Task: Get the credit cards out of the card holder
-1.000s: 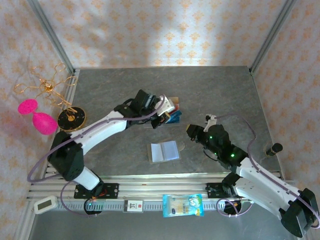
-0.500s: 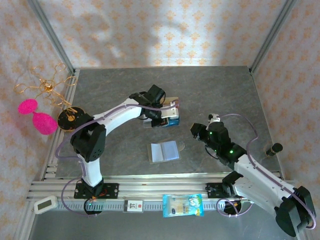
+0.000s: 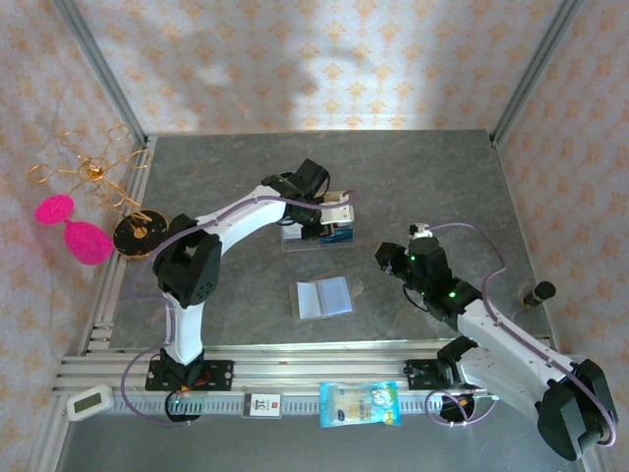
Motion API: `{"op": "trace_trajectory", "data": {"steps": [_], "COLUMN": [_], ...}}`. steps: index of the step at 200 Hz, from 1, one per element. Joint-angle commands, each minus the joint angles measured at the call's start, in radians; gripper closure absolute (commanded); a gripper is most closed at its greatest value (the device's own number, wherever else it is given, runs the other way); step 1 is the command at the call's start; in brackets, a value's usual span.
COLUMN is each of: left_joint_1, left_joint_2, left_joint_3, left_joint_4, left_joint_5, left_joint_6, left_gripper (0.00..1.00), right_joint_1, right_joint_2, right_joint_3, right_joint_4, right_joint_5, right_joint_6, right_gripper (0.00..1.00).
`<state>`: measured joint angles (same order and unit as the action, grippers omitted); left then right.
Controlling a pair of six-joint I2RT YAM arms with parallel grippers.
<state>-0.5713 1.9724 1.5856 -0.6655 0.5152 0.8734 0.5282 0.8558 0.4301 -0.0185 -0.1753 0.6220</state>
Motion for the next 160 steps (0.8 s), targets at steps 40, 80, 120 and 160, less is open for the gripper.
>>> {"op": "trace_trajectory", "data": {"steps": [40,80,120,160], "left_joint_1": [0.002,-0.004,-0.010,-0.011], "left_joint_2": [-0.006,0.009,0.000,0.032], "left_joint_3": [-0.017,-0.033,-0.056,-0.035], "left_joint_4": [0.079,0.109,0.143,0.106], "left_joint_5": [-0.036,-0.057,-0.073,-0.076], "left_joint_6": [-0.013,-0.019,-0.025,-0.027], "left_gripper": [1.00,1.00,1.00,1.00], "right_joint_1": [-0.010,-0.012,-0.012,-0.011], "right_joint_2": [-0.002,-0.004,-0.003,-0.004], "right_joint_3": [0.029,0.029,0.015,0.015], "right_joint_4": [0.012,0.015,0.025,0.026], "right_joint_5": [0.006,0.002,-0.005,-0.011], "right_joint_6": [-0.024,-0.021,-0.012,-0.013], "right_gripper": [0.80,0.79,0.79,0.79]}}
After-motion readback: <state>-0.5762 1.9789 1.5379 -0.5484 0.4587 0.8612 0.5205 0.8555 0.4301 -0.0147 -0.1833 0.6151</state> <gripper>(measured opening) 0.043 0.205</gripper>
